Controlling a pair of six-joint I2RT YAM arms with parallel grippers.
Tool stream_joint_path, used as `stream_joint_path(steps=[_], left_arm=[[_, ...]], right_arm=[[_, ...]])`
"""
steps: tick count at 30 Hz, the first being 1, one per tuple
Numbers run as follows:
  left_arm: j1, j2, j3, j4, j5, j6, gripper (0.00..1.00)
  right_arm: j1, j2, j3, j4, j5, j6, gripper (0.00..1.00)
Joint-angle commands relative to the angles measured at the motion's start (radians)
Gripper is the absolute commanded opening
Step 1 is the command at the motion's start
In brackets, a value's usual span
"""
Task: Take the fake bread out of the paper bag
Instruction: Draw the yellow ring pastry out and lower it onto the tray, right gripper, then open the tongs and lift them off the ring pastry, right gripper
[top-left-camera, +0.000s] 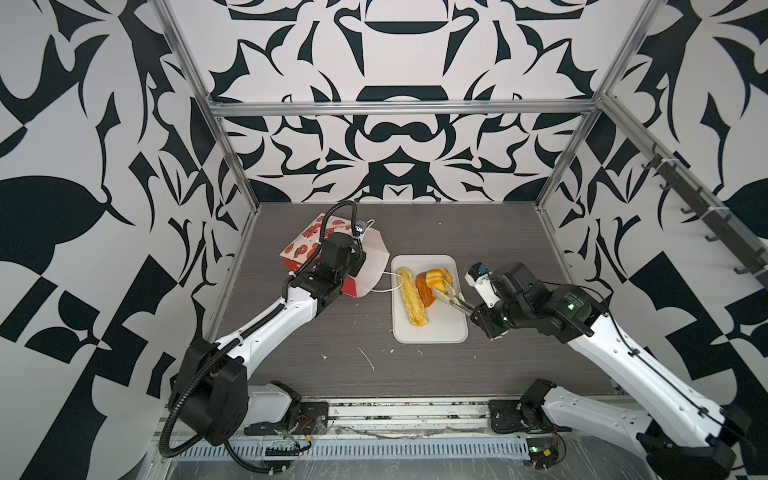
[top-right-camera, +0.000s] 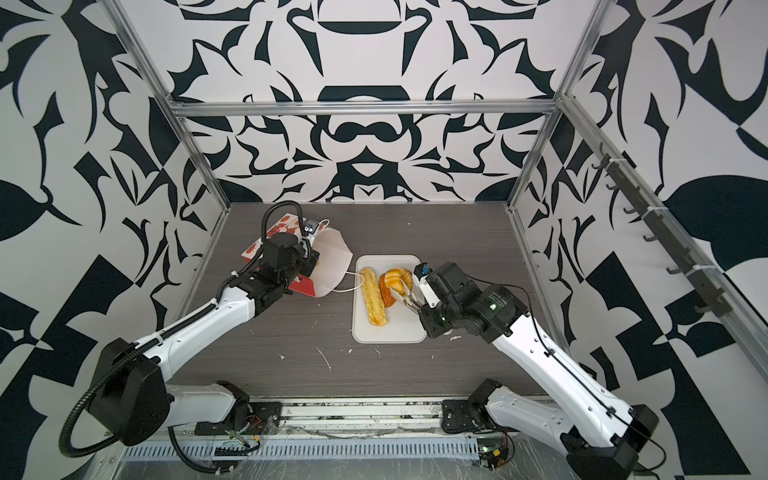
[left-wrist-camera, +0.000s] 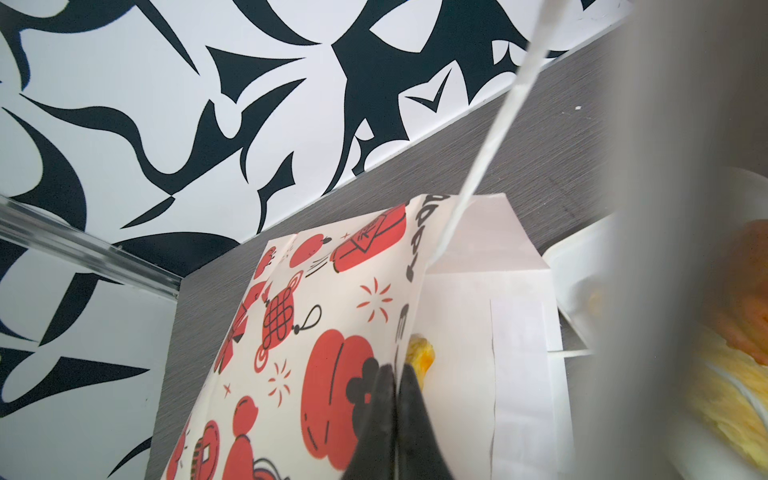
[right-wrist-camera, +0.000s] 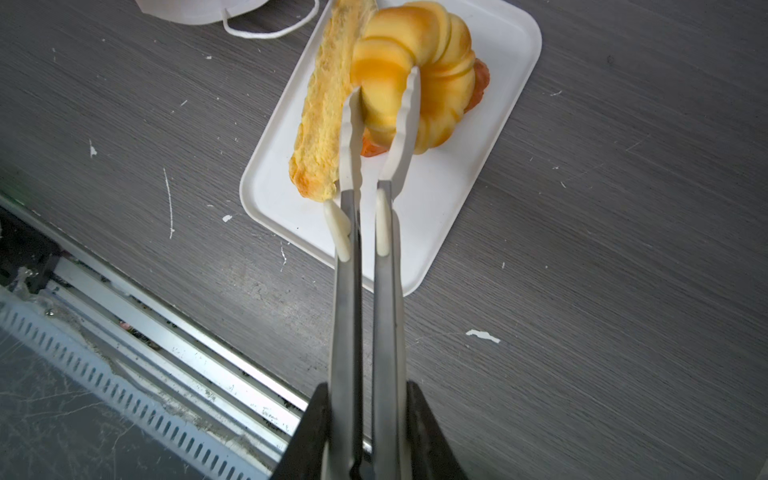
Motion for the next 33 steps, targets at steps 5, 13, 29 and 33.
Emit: stream_joint_path(steps=[5, 13, 29, 33], left_arm=[[0.006, -0.036, -0.037, 0.038, -0.010, -0.014, 0.00], [0.007, -0.036, -0.056, 0.065, 0.003, -0.018, 0.00], [0.026, -0.036, -0.099, 0.125, 0.035, -0.036, 0.00], [0.031, -0.037, -0.099, 0.129, 0.040, -0.036, 0.00]], right_arm=[[0.027, 0.076, 0.124, -0.212, 0.028, 0.057, 0.00], [0.068, 0.080, 0.072, -0.248, 0.008, 0.147, 0.00], [0.175, 0.204, 0.014, -0.195, 0.015, 0.178, 0.02], [0.174, 0.212, 0.020, -0.180, 0.022, 0.178, 0.13]])
